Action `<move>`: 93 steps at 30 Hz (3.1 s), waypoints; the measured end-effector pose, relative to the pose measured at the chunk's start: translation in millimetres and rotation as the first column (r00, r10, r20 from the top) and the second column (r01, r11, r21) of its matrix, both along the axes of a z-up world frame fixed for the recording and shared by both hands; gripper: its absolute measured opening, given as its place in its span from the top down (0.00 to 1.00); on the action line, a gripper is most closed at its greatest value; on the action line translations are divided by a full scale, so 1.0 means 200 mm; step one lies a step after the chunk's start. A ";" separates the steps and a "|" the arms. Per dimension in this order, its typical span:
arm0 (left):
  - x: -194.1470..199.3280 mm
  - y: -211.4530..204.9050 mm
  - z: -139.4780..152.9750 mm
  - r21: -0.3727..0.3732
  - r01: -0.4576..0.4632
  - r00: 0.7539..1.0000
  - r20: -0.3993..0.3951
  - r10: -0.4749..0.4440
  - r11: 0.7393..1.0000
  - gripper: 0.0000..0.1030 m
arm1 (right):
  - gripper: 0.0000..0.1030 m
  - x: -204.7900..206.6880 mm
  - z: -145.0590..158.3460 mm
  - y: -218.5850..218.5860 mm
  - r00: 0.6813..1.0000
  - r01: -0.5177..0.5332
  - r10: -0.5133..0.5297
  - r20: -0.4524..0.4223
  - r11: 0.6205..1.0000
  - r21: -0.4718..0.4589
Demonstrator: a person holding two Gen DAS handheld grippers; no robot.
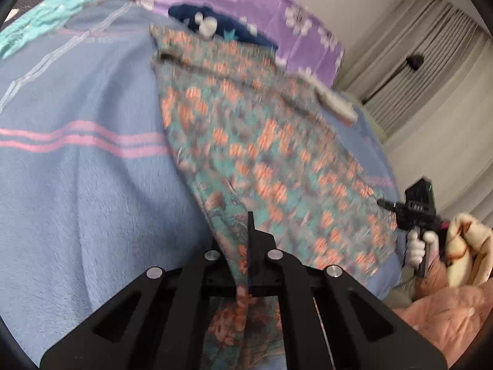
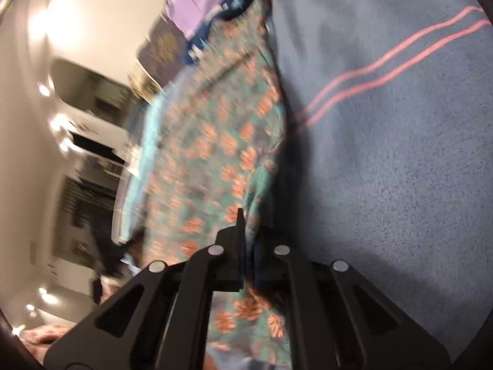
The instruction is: Fold small clothes
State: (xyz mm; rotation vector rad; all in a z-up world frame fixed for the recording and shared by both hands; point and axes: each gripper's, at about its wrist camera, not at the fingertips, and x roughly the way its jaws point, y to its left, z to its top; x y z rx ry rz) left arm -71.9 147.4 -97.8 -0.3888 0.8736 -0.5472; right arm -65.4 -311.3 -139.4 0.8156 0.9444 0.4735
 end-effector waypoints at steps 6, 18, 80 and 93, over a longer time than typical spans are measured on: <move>-0.09 -0.01 0.37 -0.063 0.026 0.977 0.211 -0.012 0.998 0.98 | 0.97 -0.04 0.31 0.00 0.983 -0.016 0.005 0.185 0.998 0.056; -0.45 0.01 0.58 -0.096 0.001 0.935 0.352 0.033 0.995 0.98 | 0.95 -0.49 0.73 -0.07 0.912 0.055 0.020 0.409 0.984 -0.170; 0.98 0.12 0.29 -0.088 -0.178 0.983 0.030 0.181 0.980 0.98 | 0.95 1.04 0.39 -0.12 0.988 0.048 -0.034 0.153 0.995 -0.089; 1.23 0.14 0.13 0.054 -0.303 0.950 -0.062 0.306 0.952 0.65 | 0.71 1.46 0.21 -0.04 0.997 0.067 -0.055 0.048 0.942 -0.329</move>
